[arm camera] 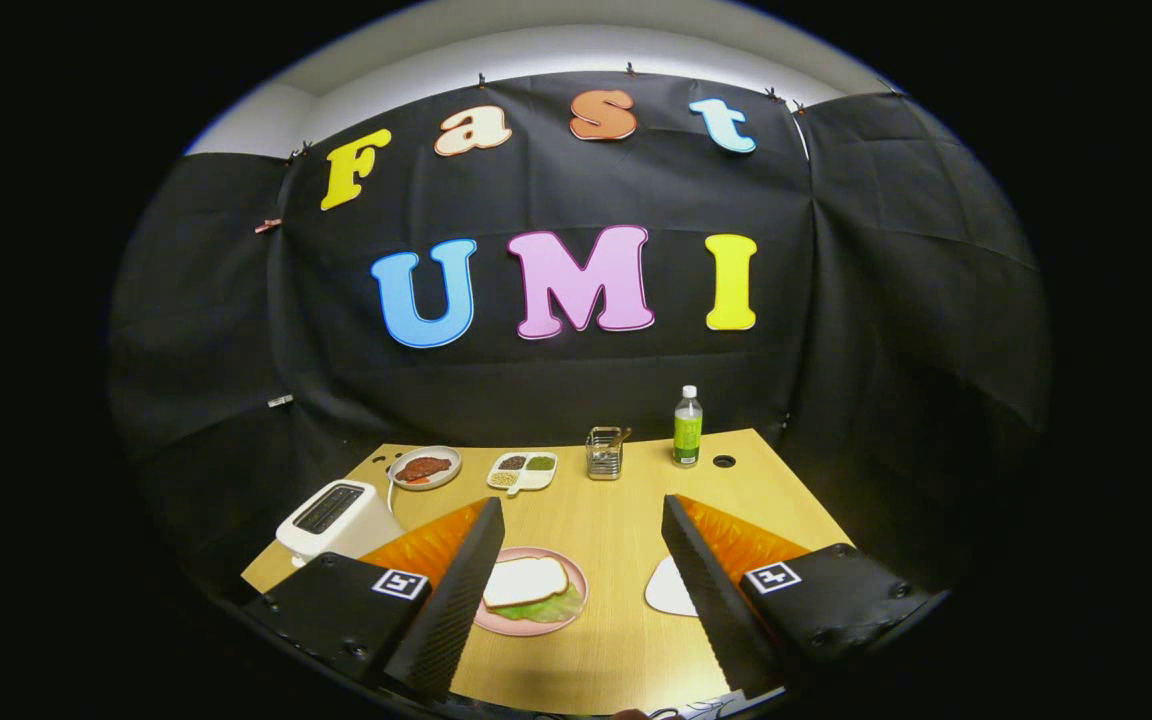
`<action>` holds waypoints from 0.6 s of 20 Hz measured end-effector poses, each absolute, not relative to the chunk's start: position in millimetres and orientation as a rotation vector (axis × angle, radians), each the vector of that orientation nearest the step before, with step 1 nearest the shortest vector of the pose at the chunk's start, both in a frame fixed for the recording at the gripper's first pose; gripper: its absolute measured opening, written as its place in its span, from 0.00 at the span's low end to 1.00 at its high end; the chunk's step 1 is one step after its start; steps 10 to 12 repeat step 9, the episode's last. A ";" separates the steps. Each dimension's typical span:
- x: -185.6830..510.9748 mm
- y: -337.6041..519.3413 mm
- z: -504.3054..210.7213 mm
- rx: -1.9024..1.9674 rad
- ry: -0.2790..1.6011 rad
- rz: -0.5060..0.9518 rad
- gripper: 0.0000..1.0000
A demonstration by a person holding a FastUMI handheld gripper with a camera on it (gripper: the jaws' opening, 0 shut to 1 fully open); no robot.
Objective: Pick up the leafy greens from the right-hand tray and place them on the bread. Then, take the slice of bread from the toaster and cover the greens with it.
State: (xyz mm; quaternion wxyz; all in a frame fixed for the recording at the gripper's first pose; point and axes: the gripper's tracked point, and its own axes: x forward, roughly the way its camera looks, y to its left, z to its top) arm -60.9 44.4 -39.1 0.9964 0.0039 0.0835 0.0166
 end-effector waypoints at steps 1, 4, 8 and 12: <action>-61.2 42.5 -42.6 0.004 0.176 0.029 0.99; -59.9 36.5 -44.2 0.014 0.187 0.016 0.99; -55.5 38.9 -44.3 0.006 0.189 0.030 0.99; -53.8 40.9 -45.2 0.006 0.192 0.039 0.99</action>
